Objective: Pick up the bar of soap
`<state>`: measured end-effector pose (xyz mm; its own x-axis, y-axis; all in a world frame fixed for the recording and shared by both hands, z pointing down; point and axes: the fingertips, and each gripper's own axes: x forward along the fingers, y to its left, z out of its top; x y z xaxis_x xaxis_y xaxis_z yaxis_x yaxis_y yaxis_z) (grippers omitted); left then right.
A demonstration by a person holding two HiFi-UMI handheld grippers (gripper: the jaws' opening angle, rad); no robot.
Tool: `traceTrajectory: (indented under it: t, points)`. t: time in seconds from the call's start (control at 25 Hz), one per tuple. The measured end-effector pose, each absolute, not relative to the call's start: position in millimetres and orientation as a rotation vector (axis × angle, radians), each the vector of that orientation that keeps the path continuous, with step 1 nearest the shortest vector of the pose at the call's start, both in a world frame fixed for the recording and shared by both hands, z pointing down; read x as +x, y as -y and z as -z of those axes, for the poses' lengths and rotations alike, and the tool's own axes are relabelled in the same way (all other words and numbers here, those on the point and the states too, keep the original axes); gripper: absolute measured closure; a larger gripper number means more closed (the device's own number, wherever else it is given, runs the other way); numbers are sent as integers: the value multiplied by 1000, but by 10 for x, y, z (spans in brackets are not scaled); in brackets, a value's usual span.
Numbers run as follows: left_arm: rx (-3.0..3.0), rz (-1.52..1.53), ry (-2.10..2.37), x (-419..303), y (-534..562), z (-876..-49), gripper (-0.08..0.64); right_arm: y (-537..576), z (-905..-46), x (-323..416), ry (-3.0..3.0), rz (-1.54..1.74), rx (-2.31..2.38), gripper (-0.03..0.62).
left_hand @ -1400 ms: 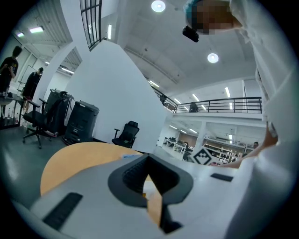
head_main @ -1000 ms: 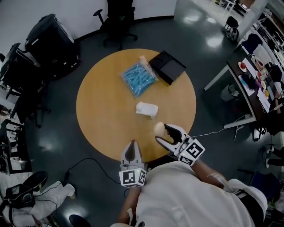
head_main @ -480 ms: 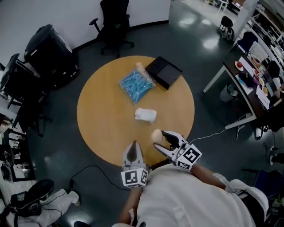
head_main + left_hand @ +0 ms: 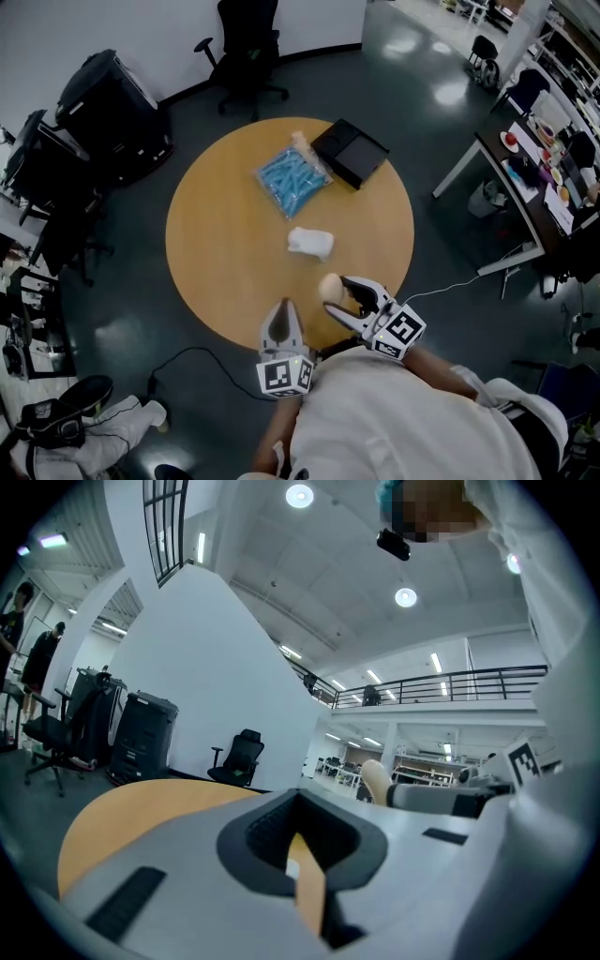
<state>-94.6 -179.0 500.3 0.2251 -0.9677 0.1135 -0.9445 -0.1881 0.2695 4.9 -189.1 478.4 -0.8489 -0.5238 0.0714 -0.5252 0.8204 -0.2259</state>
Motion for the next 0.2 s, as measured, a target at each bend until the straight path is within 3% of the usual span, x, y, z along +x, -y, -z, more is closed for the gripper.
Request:
traceTrajectory:
  t: [0.2]
  points:
    - [2217,119,1795,-969,1765,-5014,555,1861,-4801,17,2990,-366,842,333]
